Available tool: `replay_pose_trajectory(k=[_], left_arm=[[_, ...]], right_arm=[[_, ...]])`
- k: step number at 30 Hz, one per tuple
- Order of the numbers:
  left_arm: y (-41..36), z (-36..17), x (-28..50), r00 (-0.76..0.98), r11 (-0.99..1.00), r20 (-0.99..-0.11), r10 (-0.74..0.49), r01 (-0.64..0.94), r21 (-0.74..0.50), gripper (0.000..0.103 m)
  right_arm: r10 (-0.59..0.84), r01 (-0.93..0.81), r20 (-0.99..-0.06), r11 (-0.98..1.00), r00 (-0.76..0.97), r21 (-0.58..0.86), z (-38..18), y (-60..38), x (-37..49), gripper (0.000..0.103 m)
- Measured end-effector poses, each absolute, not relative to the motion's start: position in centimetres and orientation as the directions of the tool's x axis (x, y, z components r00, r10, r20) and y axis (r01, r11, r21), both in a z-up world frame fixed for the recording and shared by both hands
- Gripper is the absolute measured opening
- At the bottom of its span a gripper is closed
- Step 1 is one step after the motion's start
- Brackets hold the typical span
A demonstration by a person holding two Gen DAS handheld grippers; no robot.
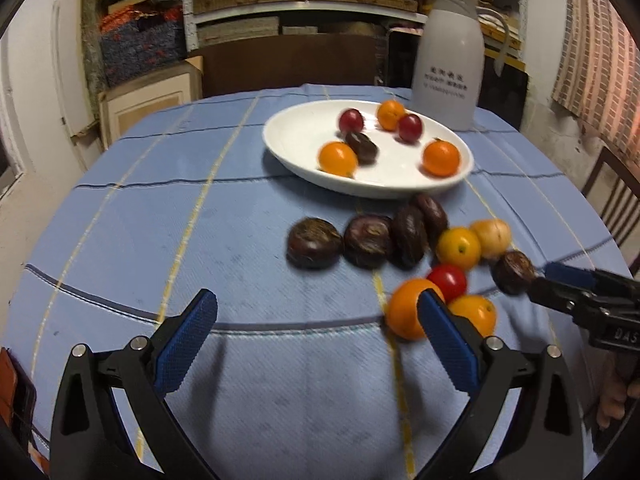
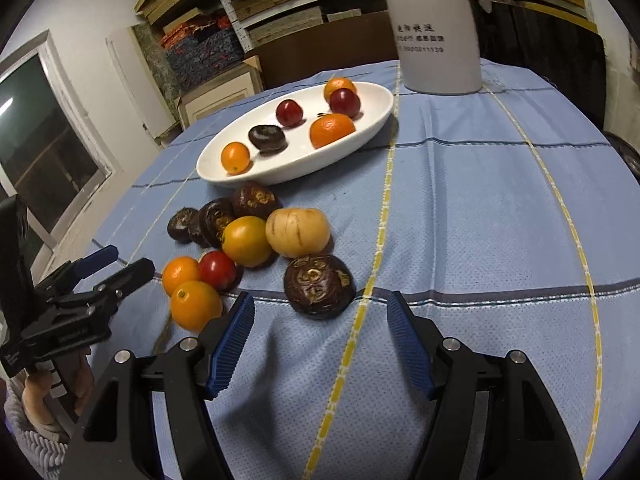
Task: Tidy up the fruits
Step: 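Move the open right tool toward a dark brown round fruit, then grasp the patterned dark brown fruit with the right tool while the left tool grasps a large tangerine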
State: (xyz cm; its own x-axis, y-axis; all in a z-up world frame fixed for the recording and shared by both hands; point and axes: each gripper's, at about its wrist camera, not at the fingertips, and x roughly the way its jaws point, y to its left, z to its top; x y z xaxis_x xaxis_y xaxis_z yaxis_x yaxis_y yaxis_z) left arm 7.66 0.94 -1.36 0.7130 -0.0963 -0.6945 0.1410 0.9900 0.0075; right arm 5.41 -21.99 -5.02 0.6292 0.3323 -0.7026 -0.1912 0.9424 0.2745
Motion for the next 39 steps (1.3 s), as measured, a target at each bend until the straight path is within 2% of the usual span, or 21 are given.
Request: replay_pose_trajectory(k=[2, 6, 11, 16, 17, 18, 19, 20, 22, 23, 24, 25, 27, 31, 32, 33, 35, 39], left_arm=[[0.3, -1.4, 7.6, 0.711, 0.986, -0.694, -0.113, 0.169, 0.013, 0.098], [-0.8, -2.1, 7.7, 0.700, 0.980, -0.708, -0.093, 0.188, 0.057, 0.098], [-0.9, -2.5, 8.2, 0.677, 0.980, -0.727, -0.113, 0.198, 0.032, 0.098], [-2.3, -3.0, 9.1, 0.668, 0.972, -0.736, -0.105, 0.227, 0.067, 0.098], [-2.5, -3.2, 9.4, 0.658, 0.970, -0.746, -0.105, 0.233, 0.069, 0.099], [-2.5, -3.5, 9.9, 0.639, 0.968, -0.758, -0.129, 0.246, 0.042, 0.099], [-2.4, -3.6, 10.2, 0.626, 0.968, -0.766, -0.147, 0.250, 0.019, 0.099], [-2.2, -3.8, 10.5, 0.612, 0.967, -0.773, -0.165, 0.254, -0.005, 0.098], [-1.9, -4.0, 10.7, 0.589, 0.963, -0.781, -0.208, 0.264, -0.057, 0.085], [-1.9, -4.1, 10.6, 0.578, 0.958, -0.783, -0.230, 0.277, -0.077, 0.070], [-2.1, -4.1, 10.5, 0.584, 0.957, -0.780, -0.226, 0.283, -0.066, 0.061], [-2.7, -4.2, 10.4, 0.583, 0.951, -0.780, -0.227, 0.304, -0.050, 0.056], [-3.4, -4.3, 10.2, 0.584, 0.944, -0.780, -0.225, 0.328, -0.027, 0.052], [-3.9, -4.4, 10.3, 0.582, 0.940, -0.780, -0.231, 0.341, -0.023, 0.052], [-3.8, -4.3, 10.3, 0.583, 0.940, -0.778, -0.234, 0.339, -0.028, 0.049], [-3.6, -4.3, 10.3, 0.584, 0.941, -0.777, -0.237, 0.336, -0.034, 0.041], [-3.4, -4.2, 10.2, 0.587, 0.942, -0.771, -0.248, 0.333, -0.049, 0.036], [-3.0, -3.7, 9.8, 0.608, 0.945, -0.755, -0.248, 0.322, -0.051, 0.036]], right_arm=[[0.333, -0.202, -0.698, 0.942, 0.634, 0.266, -4.9, -21.8, 5.2, 0.069], [0.340, -0.211, -0.699, 0.940, 0.629, 0.268, -4.9, -21.7, 5.3, 0.062], [0.323, -0.214, -0.717, 0.946, 0.617, 0.242, -5.1, -20.9, 6.5, 0.062], [0.304, -0.217, -0.738, 0.952, 0.602, 0.215, -5.5, -20.1, 7.9, 0.062], [0.301, -0.216, -0.739, 0.953, 0.603, 0.211, -5.5, -20.1, 7.9, 0.059], [0.292, -0.209, -0.738, 0.956, 0.608, 0.205, -5.5, -20.2, 7.9, 0.047], [0.290, -0.203, -0.737, 0.957, 0.610, 0.208, -5.5, -20.4, 7.9, 0.042], [0.299, -0.202, -0.735, 0.954, 0.609, 0.221, -5.5, -20.7, 8.0, 0.042], [0.302, -0.199, -0.731, 0.953, 0.612, 0.228, -5.5, -21.0, 7.8, 0.042], [0.301, -0.202, -0.731, 0.953, 0.613, 0.224, -5.4, -21.0, 7.7, 0.042], [0.299, -0.205, -0.732, 0.954, 0.612, 0.218, -5.5, -20.9, 7.7, 0.042], [0.297, -0.206, -0.735, 0.955, 0.609, 0.214, -5.5, -20.8, 7.7, 0.042], [0.296, -0.206, -0.735, 0.955, 0.609, 0.214, -5.6, -20.8, 7.8, 0.042], [0.292, -0.206, -0.735, 0.956, 0.612, 0.208, -5.6, -20.6, 7.8, 0.042], [0.294, -0.208, -0.733, 0.956, 0.614, 0.209, -5.6, -20.6, 7.7, 0.042], [0.298, -0.212, -0.730, 0.954, 0.615, 0.211, -5.5, -20.6, 7.6, 0.042], [0.300, -0.218, -0.721, 0.954, 0.624, 0.208, -5.2, -20.6, 7.4, 0.041], [0.302, -0.223, -0.692, 0.953, 0.656, 0.204, -4.5, -20.7, 6.5, 0.041]])
